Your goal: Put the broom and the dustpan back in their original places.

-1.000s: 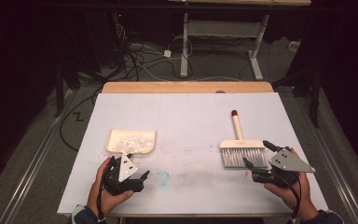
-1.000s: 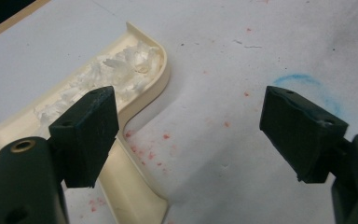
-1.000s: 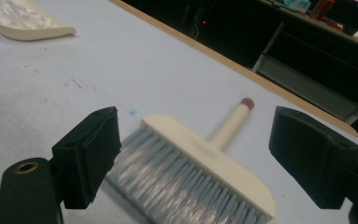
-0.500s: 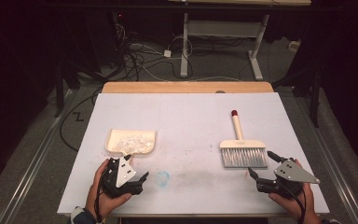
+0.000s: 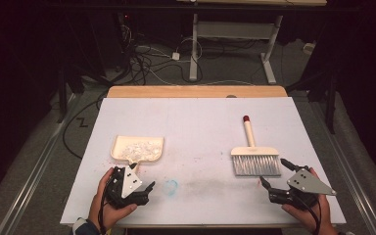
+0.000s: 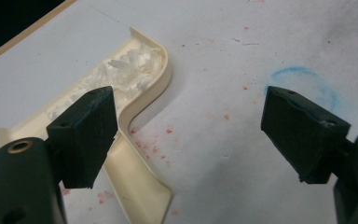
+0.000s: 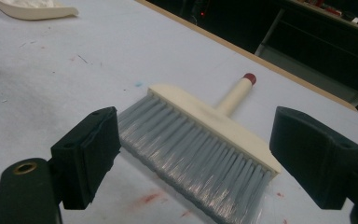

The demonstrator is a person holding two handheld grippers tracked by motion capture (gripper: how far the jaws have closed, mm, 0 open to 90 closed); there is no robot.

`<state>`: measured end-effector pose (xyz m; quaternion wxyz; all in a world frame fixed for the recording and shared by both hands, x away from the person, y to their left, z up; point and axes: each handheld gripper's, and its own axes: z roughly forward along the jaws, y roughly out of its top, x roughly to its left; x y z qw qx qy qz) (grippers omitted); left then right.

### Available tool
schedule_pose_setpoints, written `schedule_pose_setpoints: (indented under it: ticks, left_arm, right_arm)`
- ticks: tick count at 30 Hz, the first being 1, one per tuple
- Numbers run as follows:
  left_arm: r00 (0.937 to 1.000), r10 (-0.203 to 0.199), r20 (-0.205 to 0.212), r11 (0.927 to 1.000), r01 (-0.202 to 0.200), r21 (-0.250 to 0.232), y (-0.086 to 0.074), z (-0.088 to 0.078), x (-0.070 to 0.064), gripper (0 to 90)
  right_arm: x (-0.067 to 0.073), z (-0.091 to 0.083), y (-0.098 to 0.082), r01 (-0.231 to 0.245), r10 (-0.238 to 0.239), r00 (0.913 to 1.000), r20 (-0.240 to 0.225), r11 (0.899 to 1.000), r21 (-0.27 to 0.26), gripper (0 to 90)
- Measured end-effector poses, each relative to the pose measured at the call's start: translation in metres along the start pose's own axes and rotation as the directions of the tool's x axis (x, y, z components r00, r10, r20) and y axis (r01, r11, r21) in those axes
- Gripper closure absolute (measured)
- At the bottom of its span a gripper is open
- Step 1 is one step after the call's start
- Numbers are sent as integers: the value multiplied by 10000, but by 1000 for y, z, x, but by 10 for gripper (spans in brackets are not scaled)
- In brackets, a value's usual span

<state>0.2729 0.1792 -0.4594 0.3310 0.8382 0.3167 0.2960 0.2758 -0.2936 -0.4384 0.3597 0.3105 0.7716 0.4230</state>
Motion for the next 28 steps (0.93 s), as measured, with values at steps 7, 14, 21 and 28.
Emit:
schedule_pose_setpoints:
  ticks: [7, 14, 21, 28]
  left_arm:
    - [9999, 81, 73, 10000, -81, 58, 1, 2, -1, 176]
    - [9999, 96, 109, 9999, -96, 57, 2, 2, -3, 176]
    - [9997, 143, 191, 9998, -146, 151, 3, 5, -3, 176]
    - [9994, 189, 304, 9996, -195, 184, 7, 9, -5, 176]
  right_arm:
    - [-1, 0, 0, -69, 69, 10000, 69, 10000, 25, 165]
    - [-1, -1, 1, -32, 33, 10000, 84, 10000, -45, 165]
    - [-3, -1, 0, -109, 109, 9999, 9, 9999, -101, 165]
    - [-6, -1, -2, -182, 182, 9997, 163, 9998, -19, 165]
